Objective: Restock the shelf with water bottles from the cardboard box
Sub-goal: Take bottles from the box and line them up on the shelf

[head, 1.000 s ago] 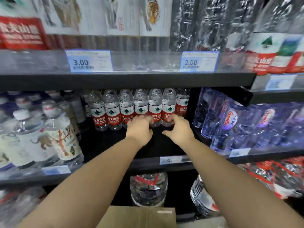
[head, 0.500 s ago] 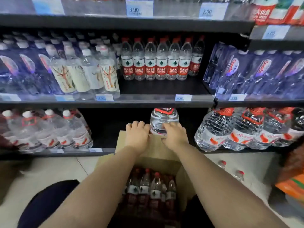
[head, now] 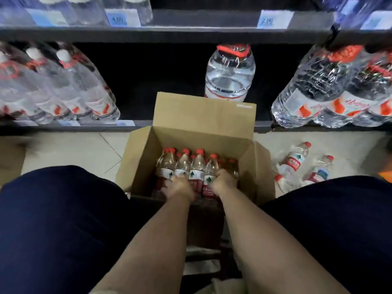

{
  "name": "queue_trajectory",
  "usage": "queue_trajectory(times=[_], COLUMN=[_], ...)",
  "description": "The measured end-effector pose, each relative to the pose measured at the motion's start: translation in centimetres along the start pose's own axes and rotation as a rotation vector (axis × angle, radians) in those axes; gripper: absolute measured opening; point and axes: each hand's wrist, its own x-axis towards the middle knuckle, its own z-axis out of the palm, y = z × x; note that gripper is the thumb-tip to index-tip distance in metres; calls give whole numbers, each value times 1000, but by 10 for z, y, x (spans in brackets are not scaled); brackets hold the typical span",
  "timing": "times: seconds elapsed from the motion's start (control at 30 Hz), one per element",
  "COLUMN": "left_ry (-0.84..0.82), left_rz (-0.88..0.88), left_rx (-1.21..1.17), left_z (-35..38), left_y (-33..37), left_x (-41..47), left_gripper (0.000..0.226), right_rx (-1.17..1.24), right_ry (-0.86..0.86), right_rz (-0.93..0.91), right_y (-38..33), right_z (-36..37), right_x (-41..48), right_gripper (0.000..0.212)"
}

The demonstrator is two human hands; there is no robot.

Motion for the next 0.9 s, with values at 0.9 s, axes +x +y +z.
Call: queue_trajectory(times=[0.9], left_ry=[-400], left_rz=[-134], left_rx=[-706], left_z=[52], left_y=[17], left_x=[60], left_gripper=[76], right_rx=[693], right_ry=[-118], right_rz=[450], right_y=[48], right_z=[61], right_x=[59], right_gripper=[84])
